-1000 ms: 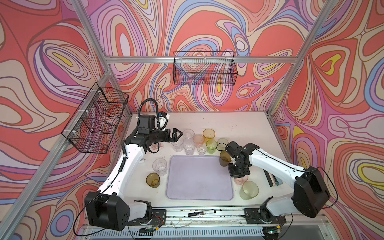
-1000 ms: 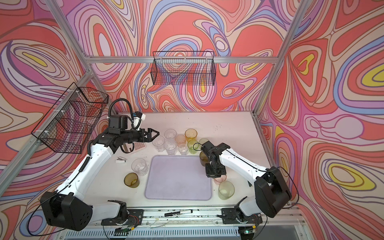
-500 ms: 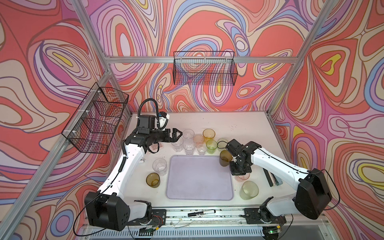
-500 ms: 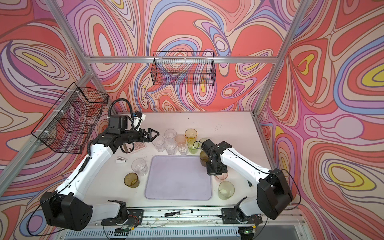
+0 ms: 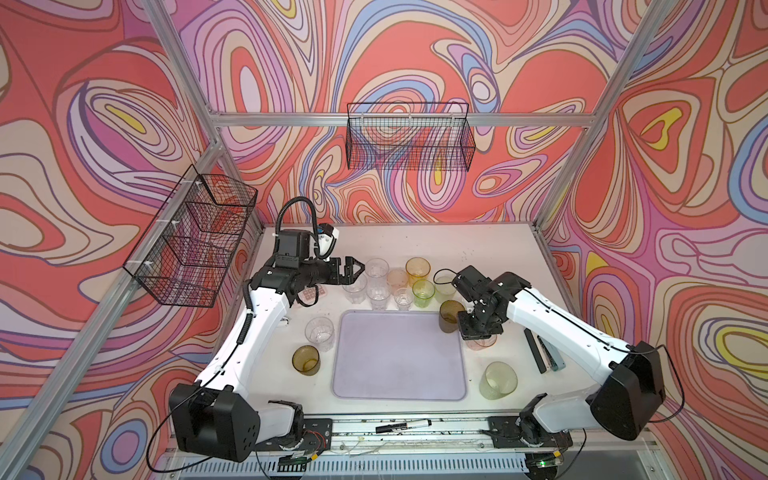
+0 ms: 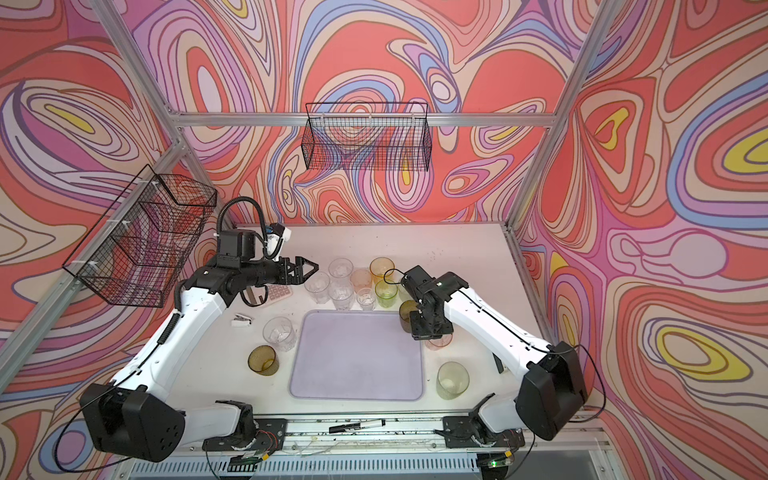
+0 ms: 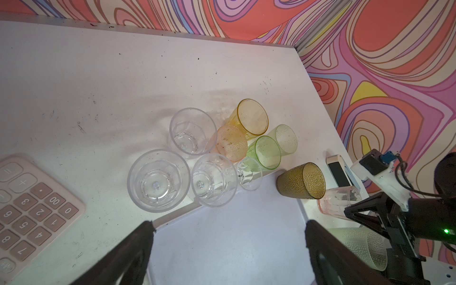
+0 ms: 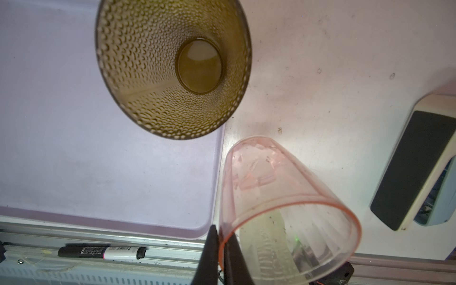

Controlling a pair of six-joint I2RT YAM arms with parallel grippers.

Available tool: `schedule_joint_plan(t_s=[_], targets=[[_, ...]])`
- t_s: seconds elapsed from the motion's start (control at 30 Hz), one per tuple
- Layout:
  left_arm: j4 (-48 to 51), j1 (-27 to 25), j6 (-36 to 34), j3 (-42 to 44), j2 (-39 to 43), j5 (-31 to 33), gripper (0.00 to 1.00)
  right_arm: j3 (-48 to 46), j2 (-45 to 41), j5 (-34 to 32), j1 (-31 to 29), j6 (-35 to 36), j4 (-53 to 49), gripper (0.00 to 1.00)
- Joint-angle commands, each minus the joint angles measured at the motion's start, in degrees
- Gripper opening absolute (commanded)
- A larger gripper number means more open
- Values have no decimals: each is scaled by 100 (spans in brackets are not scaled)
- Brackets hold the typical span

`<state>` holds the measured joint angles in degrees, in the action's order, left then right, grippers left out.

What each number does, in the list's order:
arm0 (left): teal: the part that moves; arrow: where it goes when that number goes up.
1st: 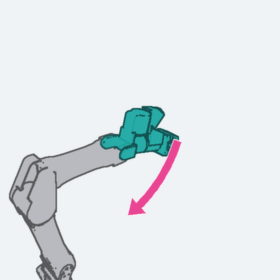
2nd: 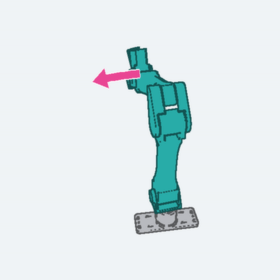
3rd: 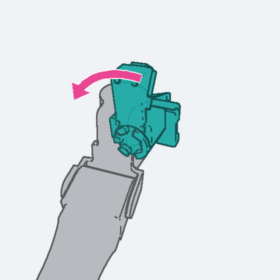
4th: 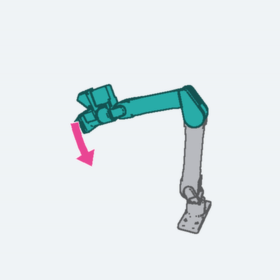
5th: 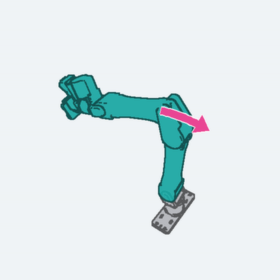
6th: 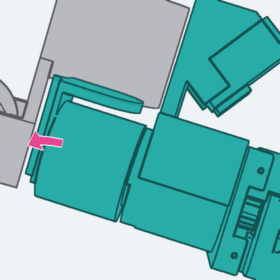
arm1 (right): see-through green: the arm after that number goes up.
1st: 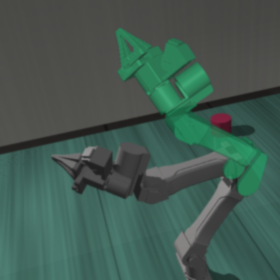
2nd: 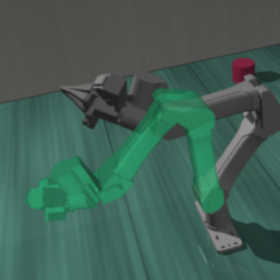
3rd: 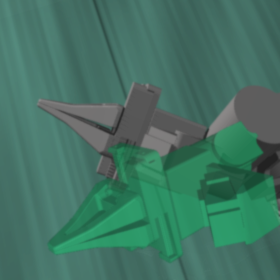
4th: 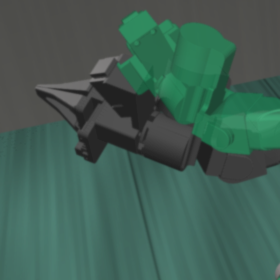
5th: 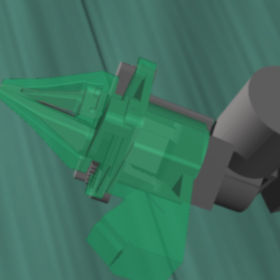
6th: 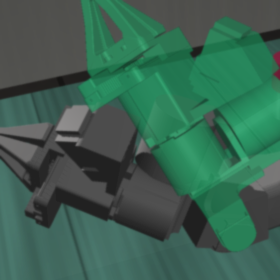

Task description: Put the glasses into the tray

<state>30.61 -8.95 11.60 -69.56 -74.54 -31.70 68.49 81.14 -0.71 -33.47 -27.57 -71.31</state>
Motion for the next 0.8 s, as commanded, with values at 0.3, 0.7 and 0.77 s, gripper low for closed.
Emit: schedule_joint_plan(t_s=[0.3,0.7,0.77], targets=[[120,30,-87,-186,100,-13,98,222,222,90,-554,-229,62,0],[94,19,-61,-146,186,-121,98,199,410,-66,-1134,-652,293,0],[120,21,-70,-138,189,-123,98,174,454,-70,-1166,-661,339,0]])
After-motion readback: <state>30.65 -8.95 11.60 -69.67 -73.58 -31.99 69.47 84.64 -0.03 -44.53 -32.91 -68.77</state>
